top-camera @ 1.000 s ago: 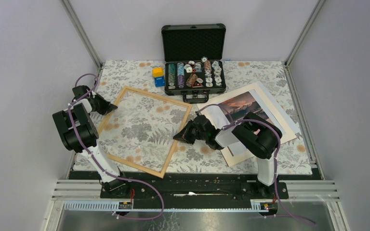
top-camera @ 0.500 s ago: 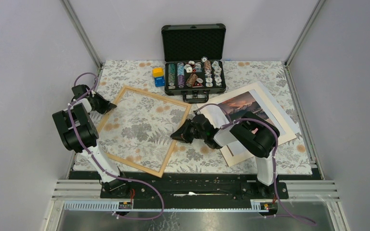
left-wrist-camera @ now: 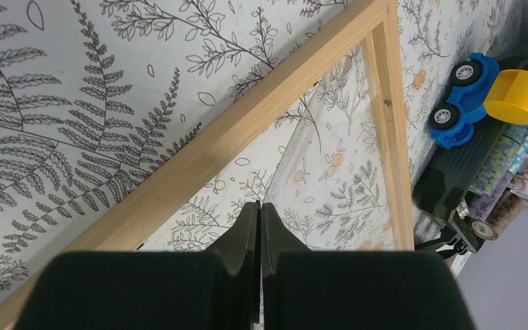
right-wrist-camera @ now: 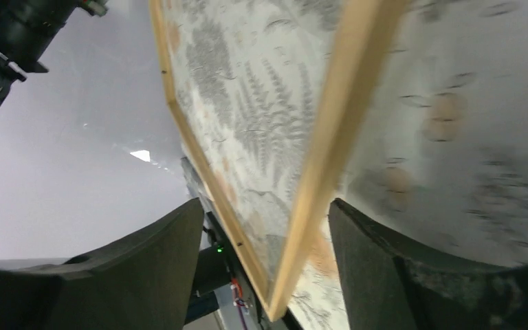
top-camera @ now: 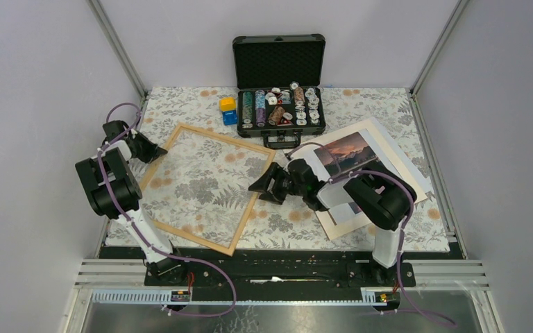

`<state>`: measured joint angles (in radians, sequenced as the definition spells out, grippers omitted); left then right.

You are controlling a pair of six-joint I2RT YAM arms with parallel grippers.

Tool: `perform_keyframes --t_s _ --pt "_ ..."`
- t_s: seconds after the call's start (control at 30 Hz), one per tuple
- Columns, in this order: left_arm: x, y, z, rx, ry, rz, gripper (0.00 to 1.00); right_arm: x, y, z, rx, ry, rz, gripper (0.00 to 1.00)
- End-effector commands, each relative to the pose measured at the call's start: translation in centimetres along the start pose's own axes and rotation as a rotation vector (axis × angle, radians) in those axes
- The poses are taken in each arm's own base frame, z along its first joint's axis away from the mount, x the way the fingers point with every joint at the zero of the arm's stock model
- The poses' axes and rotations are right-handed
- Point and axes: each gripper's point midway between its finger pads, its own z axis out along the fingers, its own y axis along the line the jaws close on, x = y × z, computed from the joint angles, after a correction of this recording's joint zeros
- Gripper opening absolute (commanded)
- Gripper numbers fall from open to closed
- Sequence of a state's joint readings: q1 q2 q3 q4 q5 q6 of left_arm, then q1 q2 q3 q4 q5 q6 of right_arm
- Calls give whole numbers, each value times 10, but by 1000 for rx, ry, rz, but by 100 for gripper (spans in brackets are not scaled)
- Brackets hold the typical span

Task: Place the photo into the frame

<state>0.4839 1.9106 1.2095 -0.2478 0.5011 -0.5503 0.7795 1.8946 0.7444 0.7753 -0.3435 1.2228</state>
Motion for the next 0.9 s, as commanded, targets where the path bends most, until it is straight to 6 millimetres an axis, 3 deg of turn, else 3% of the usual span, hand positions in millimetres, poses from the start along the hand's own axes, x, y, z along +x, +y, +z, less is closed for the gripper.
perform_keyframes --t_s 0.0,0.17,0.23,0.37,0.57,0.77,0.87 --pt "-35 -9 0 17 -98 55 1 -15 -31 -21 82 -1 -63 77" --pt "-31 -1 8 11 -73 42 1 -53 -38 -54 151 -66 -195 89" --pt "-31 -2 10 18 -67 41 1 -81 -41 -69 190 -107 -226 90" --pt "-33 -3 10 25 -71 42 1 -114 -37 -87 192 -111 -272 90" --pt "-37 -7 5 29 -88 52 0 -132 -25 -57 167 -3 -281 74" --pt "-39 -9 6 43 -90 47 0 -168 -22 -31 188 -64 -333 62" --pt "-40 -10 6 52 -86 46 0 -180 -20 -18 178 -67 -334 50"
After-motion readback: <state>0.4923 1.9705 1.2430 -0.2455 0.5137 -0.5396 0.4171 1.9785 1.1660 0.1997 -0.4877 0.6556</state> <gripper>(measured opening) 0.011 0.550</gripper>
